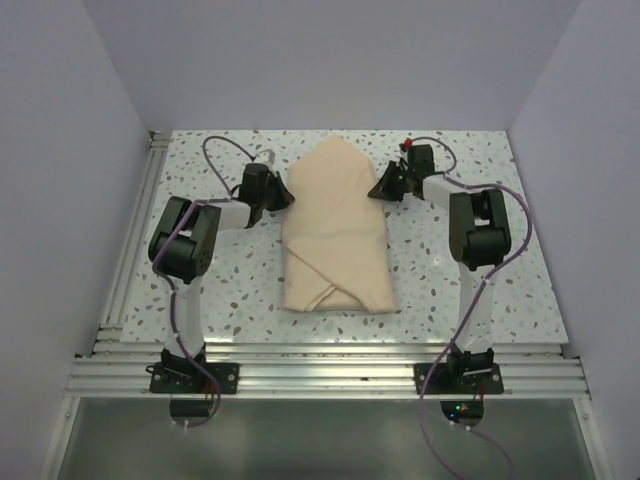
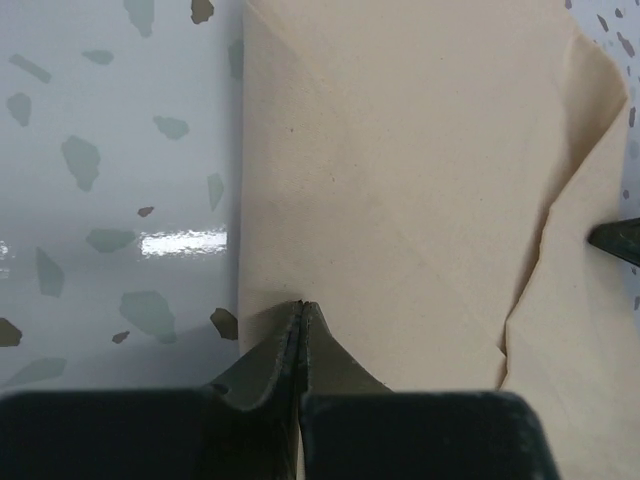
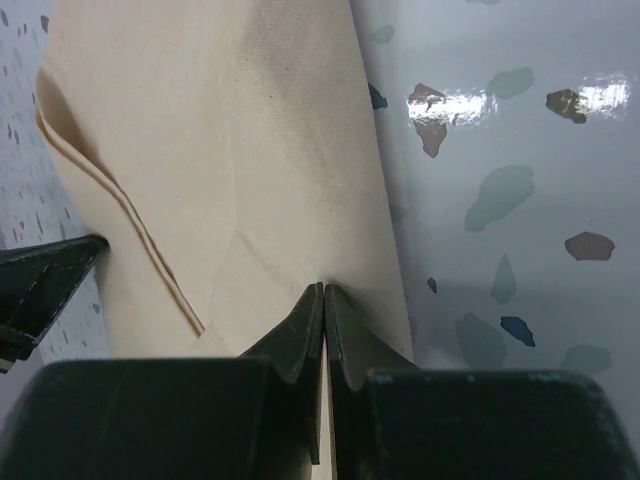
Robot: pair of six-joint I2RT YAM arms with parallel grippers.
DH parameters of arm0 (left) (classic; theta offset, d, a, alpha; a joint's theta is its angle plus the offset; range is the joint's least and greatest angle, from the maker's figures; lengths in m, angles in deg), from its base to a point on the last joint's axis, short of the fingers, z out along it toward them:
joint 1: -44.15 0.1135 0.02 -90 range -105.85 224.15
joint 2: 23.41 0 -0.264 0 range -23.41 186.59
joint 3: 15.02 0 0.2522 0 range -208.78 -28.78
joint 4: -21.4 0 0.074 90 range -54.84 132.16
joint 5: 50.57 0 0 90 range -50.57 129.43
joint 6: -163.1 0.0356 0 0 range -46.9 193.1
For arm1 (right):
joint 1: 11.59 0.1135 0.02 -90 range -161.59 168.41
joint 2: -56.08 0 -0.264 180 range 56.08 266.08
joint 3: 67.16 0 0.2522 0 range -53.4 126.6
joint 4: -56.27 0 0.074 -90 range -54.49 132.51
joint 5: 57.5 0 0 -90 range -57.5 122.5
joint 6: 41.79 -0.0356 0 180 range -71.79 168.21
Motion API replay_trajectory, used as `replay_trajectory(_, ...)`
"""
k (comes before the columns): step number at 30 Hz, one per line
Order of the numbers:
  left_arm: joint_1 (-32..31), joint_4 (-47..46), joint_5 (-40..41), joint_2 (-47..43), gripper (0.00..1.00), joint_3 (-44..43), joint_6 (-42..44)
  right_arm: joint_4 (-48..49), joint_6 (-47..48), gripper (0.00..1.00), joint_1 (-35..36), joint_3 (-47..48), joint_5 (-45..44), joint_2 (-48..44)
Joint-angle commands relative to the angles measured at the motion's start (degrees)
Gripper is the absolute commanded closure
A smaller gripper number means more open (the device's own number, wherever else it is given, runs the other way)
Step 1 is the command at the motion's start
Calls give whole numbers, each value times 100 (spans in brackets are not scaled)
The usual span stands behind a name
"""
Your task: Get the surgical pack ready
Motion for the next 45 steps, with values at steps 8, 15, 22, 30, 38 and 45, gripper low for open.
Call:
replay_trajectory(8, 36, 207, 631, -131, 100, -598, 267, 154, -223, 95, -71, 832, -52, 84)
replay_trajectory(15, 115, 207, 446, 423, 100, -1099, 135, 39, -416, 95, -185, 1526, -34, 829)
replay_trajectory(22, 194, 426, 455, 1125, 100, -1793, 109, -13, -680, 94, -300, 2220, 54, 1717)
replay_trajectory(30, 212, 594, 1237, 899, 99, -1812, 407, 163, -663, 83, -335, 2169, 124, 1579)
replay_trajectory(38, 212, 356, 1237, 256, 62, -1469, 872, 146, -13, 59, -344, 2081, 133, 964)
replay_trajectory(45, 212, 391, 790, 555, 49, -1767, 1040, 303, 84, 51, -361, 1966, 89, 928)
